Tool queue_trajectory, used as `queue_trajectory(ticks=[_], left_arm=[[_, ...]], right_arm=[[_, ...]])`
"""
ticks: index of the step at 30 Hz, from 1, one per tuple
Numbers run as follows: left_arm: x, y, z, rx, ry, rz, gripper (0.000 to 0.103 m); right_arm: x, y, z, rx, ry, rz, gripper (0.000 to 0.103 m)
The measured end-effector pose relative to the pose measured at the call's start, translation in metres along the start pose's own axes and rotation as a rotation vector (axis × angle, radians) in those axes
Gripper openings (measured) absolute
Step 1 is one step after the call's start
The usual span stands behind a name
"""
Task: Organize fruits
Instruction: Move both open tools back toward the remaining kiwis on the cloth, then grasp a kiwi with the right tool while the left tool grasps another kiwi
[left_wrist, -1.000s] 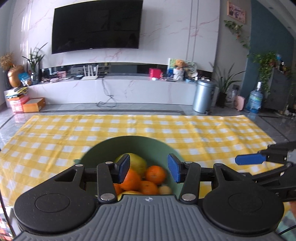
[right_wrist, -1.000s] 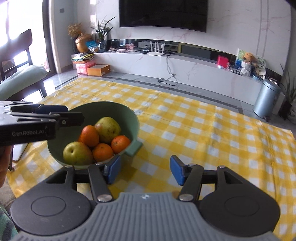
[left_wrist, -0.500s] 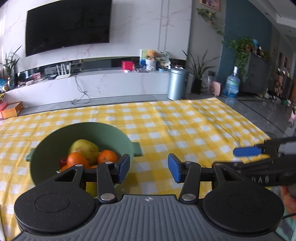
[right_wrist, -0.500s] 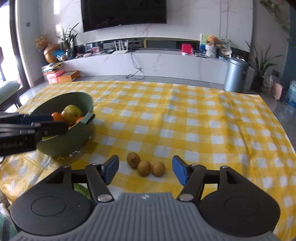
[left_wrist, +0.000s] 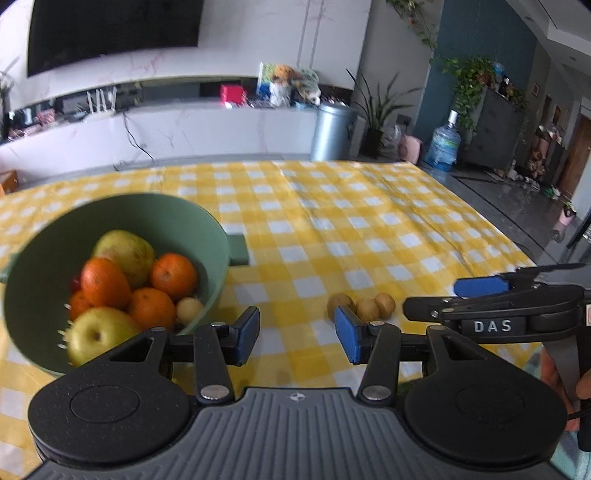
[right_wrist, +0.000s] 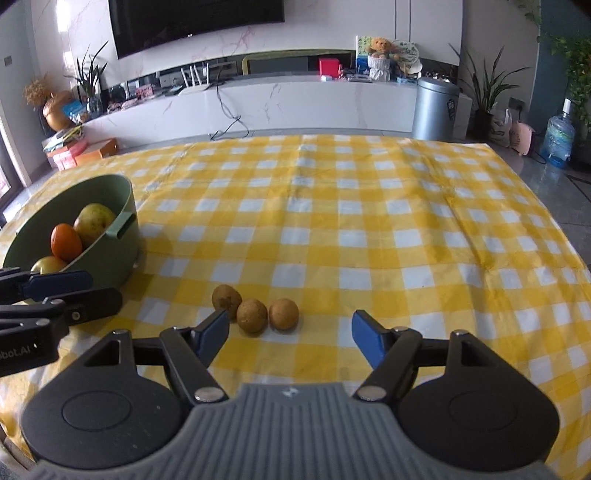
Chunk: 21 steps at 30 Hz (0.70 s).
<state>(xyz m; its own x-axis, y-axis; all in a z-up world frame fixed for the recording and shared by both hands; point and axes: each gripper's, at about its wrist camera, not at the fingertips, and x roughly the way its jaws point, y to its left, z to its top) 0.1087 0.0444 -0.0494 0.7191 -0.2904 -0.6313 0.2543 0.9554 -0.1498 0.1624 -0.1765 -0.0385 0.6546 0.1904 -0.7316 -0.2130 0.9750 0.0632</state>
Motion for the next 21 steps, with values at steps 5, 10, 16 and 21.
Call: queue_trajectory(ticks=[5,10,16,21], left_arm=[[0.014,-0.010,-0.001,0.067,0.026,-0.037,0.052],[0.027,-0.018,0.003,0.114,0.024,-0.056,0.044],[0.049,-0.024,0.008,0.150,0.050,-0.064,0.039],[0.062,-0.022,0.009,0.129,0.079,-0.074,0.037]], right_arm=[[0.009,0.001,0.000,0.002,0.033,0.006,0.059],[0.021,-0.013,0.004,0.113,0.066,0.064,0.045],[0.032,-0.031,0.007,0.263,0.070,0.126,0.033],[0.044,-0.042,0.008,0.370,0.095,0.171,0.032]])
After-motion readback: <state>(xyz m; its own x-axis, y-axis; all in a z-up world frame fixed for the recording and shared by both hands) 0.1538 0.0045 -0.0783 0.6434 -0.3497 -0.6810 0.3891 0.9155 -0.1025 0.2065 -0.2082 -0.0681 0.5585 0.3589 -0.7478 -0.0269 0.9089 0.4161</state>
